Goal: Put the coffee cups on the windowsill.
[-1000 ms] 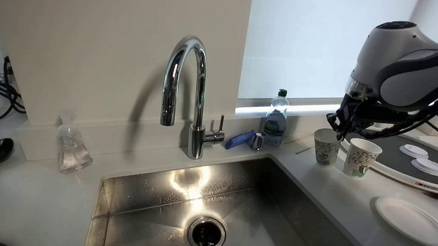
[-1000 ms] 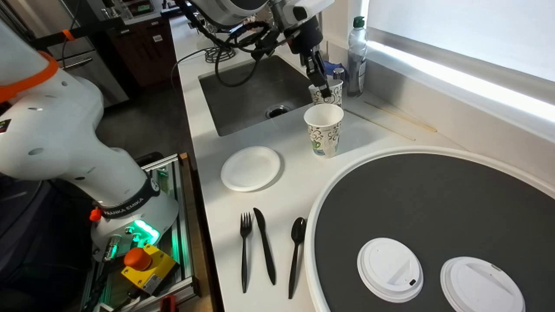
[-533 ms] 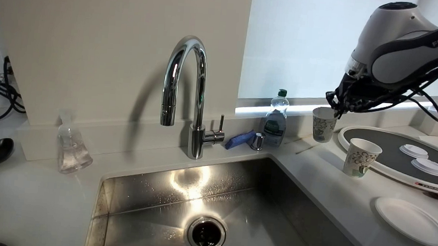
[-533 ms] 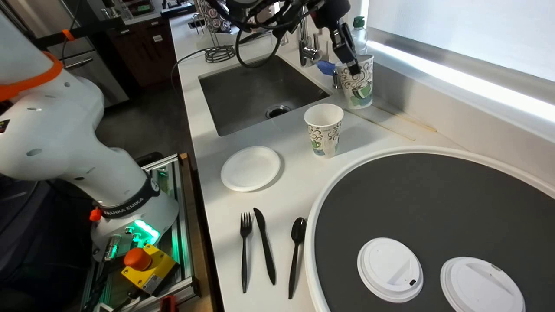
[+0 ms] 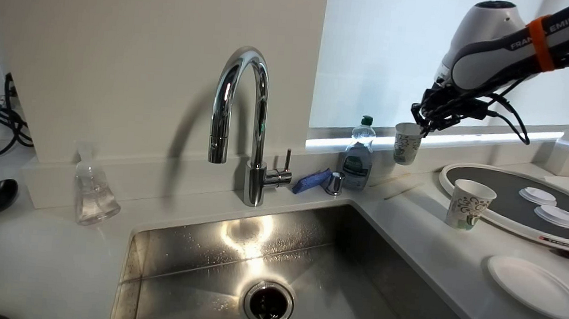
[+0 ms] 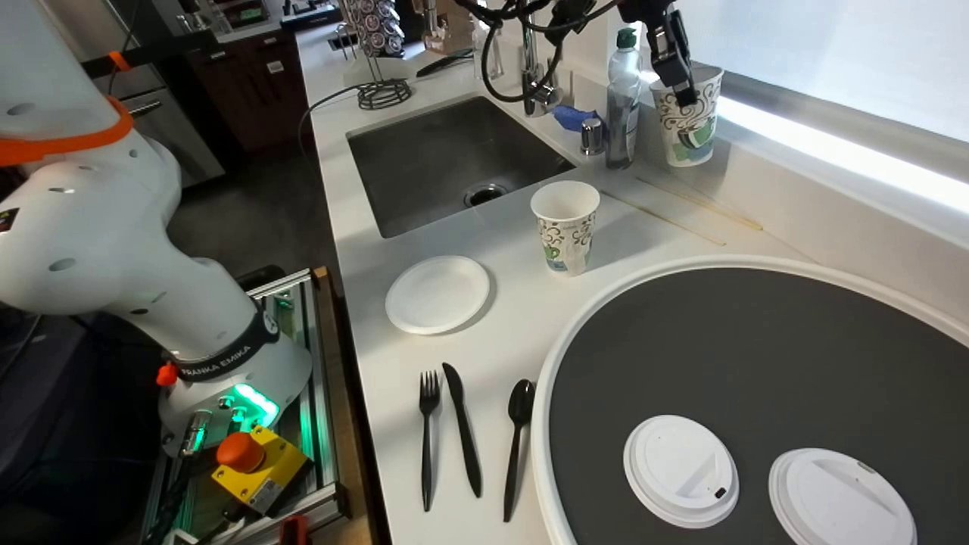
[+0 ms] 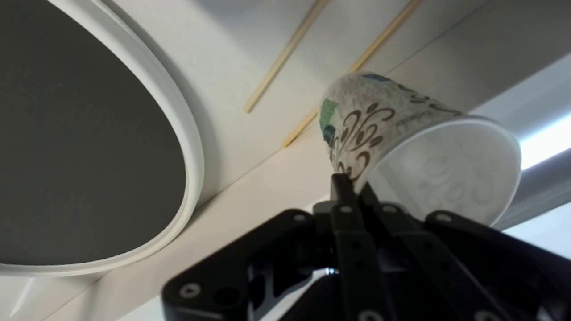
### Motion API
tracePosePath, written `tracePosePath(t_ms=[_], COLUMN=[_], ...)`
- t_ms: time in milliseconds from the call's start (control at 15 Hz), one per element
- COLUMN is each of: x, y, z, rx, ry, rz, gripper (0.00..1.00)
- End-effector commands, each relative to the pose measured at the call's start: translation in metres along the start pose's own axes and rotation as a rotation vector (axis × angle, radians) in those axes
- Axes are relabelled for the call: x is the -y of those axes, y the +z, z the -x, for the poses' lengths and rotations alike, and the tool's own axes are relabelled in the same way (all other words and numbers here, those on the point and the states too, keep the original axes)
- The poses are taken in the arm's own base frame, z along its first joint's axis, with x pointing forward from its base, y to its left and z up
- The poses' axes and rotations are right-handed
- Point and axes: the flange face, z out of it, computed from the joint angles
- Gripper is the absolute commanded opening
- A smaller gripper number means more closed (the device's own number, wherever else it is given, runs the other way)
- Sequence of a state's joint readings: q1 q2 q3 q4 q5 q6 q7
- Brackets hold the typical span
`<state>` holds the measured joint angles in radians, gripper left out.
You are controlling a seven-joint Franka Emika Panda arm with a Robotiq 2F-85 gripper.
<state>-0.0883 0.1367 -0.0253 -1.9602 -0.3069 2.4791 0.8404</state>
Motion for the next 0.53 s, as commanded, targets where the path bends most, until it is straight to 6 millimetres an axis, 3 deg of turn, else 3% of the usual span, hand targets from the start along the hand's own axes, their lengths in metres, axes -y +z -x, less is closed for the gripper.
tracePosePath(t_ms=[0, 467], x=[0.013, 0.023], y=[0.003, -0.003], z=[-0.022, -0.041], rx=[0.028, 0.052], ry=[0.051, 0.086], rz=[-0.016, -0.026], gripper=[0.01, 0.01])
